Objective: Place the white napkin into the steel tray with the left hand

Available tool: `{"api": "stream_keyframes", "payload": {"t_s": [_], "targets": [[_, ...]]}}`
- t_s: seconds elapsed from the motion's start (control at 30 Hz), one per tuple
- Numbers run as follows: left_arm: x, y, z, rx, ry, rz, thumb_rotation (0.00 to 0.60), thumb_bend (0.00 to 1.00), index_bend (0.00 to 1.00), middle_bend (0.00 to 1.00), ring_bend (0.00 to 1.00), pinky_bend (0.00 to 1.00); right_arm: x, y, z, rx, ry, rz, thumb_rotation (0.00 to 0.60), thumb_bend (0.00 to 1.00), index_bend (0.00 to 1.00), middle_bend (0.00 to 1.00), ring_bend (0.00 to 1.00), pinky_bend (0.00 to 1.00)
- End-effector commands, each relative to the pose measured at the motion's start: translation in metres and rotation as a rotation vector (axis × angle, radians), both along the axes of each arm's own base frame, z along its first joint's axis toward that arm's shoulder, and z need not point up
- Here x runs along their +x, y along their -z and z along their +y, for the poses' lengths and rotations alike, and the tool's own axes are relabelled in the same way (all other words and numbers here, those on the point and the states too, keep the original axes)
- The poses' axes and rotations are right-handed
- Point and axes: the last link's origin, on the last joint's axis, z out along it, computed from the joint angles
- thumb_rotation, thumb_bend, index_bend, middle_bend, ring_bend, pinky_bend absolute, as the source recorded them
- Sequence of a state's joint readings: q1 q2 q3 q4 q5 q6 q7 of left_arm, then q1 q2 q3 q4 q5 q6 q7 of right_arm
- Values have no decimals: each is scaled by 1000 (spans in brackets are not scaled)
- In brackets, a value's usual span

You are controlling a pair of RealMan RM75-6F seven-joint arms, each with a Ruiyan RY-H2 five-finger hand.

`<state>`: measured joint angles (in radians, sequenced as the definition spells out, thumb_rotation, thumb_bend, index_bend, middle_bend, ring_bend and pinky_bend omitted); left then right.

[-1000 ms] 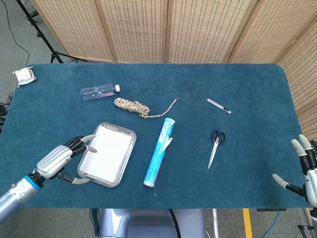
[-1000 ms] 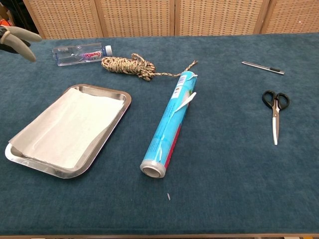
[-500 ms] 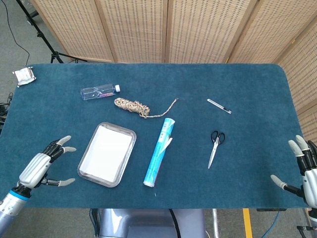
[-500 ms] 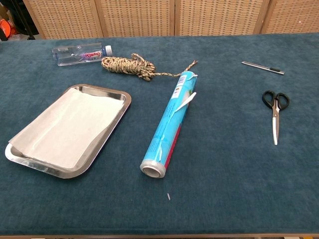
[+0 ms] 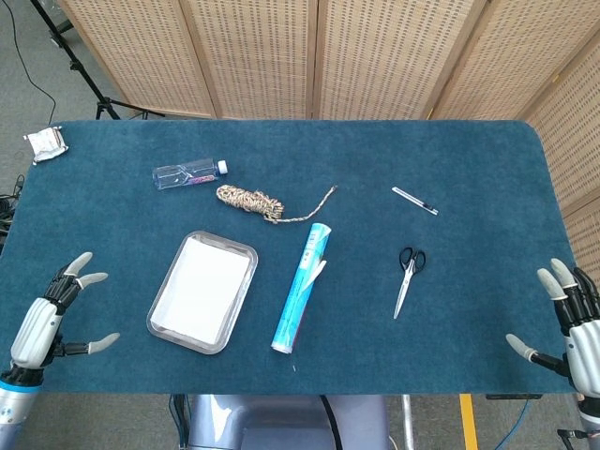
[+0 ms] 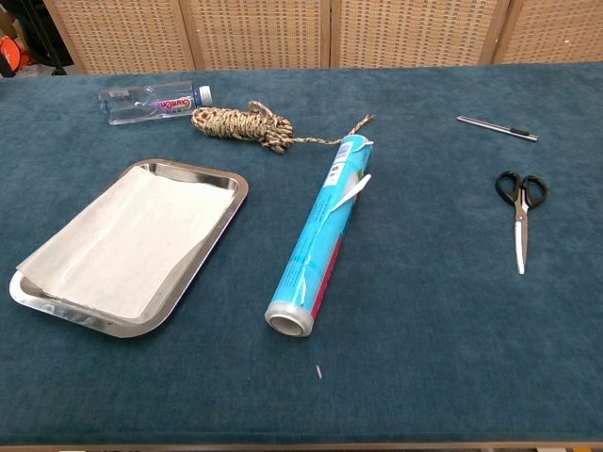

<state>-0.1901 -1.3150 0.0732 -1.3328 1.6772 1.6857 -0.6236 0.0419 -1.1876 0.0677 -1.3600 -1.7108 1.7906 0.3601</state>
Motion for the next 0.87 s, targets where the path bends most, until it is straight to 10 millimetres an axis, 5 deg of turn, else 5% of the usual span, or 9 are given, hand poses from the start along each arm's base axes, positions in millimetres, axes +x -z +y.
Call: {"api": "stream_keyframes", "payload": {"t_s": [0.03,0.3,0.87], "targets": [[-3,1,0,38,-8,-14,377,56,223,26,18,82,0,0,1,2,-6,-4,600,0,1,0,0,0],[-7,-5,-2,180,3,-3,378,55,223,26,18,82,4,1,5,1,-42,-6,600,0,1,0,0,0],[-4,-3,-6,166,13,1,378,54,223,26,18,82,3,2,4,6,-37,-2,600,0,1,0,0,0]]}}
